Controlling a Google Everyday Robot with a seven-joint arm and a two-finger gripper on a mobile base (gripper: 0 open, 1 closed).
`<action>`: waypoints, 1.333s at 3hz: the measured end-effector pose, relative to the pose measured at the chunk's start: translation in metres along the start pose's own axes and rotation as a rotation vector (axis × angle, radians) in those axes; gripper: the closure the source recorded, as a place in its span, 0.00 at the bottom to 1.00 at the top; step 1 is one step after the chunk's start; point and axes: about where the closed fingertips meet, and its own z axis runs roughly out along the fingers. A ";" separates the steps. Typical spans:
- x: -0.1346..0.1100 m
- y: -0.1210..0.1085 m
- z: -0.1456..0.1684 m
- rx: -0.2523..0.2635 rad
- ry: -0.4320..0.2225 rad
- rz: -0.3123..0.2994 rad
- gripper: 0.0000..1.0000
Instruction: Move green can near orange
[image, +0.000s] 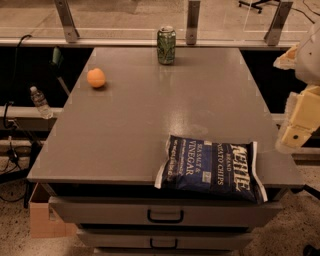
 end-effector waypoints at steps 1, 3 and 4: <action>0.000 0.000 0.000 0.000 0.000 0.000 0.00; -0.006 -0.052 0.024 0.035 -0.174 0.071 0.00; -0.029 -0.119 0.054 0.070 -0.316 0.114 0.00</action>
Offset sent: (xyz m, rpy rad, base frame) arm 0.0244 -0.0103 -0.0092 0.1402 -0.0222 -0.0282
